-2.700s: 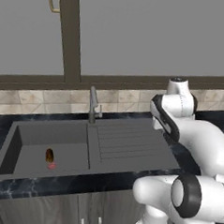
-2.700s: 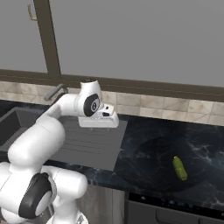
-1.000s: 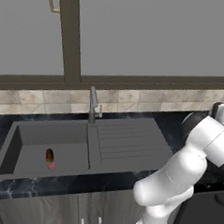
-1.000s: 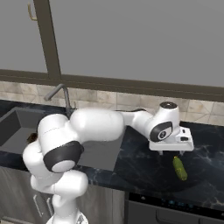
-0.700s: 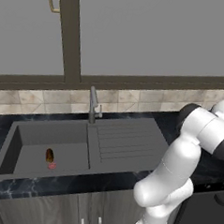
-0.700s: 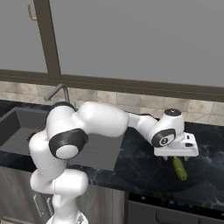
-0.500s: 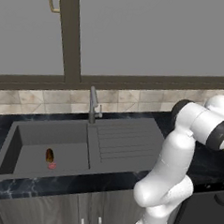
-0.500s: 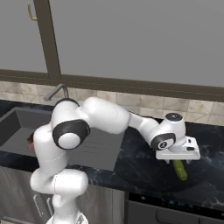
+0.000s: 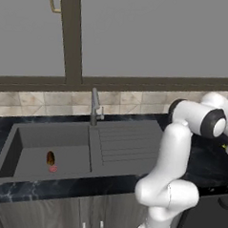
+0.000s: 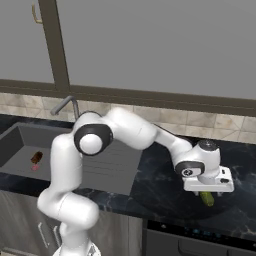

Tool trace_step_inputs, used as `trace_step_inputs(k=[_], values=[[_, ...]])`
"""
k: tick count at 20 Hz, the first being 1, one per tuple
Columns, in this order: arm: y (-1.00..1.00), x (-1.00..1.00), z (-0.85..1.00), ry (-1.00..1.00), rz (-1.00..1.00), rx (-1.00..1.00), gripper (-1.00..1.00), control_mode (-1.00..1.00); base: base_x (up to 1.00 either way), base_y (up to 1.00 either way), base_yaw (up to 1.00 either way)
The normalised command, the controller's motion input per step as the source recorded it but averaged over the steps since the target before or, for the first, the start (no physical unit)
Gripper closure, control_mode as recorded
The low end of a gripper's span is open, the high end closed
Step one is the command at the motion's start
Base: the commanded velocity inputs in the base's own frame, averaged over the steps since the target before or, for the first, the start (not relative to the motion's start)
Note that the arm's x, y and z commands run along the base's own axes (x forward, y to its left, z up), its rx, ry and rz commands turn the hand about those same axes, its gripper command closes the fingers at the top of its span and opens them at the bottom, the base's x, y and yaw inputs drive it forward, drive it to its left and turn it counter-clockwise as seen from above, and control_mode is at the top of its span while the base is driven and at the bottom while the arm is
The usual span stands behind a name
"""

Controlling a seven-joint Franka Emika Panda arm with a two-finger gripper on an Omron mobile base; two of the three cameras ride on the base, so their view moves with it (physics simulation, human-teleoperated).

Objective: Pick up all produce items and place them in the sink. Turn on the sink faucet to wash them. Then turn the sink off and put them in the tray.

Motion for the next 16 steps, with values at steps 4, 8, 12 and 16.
trace_step_inputs(k=[4,8,12,16], values=[[-0.06,0.00,-0.34,0.10,0.04,0.12,-1.00,-1.00,0.00,0.00,0.00],[0.03,0.00,-0.44,0.12,0.03,0.08,-1.00,-1.00,0.00,0.00,0.00],[0.22,0.06,-0.39,0.12,0.00,0.02,1.00,-1.00,0.00,0.00,0.00],[0.22,0.01,-0.02,0.01,0.00,0.00,1.00,-1.00,0.00,0.00,0.00]])
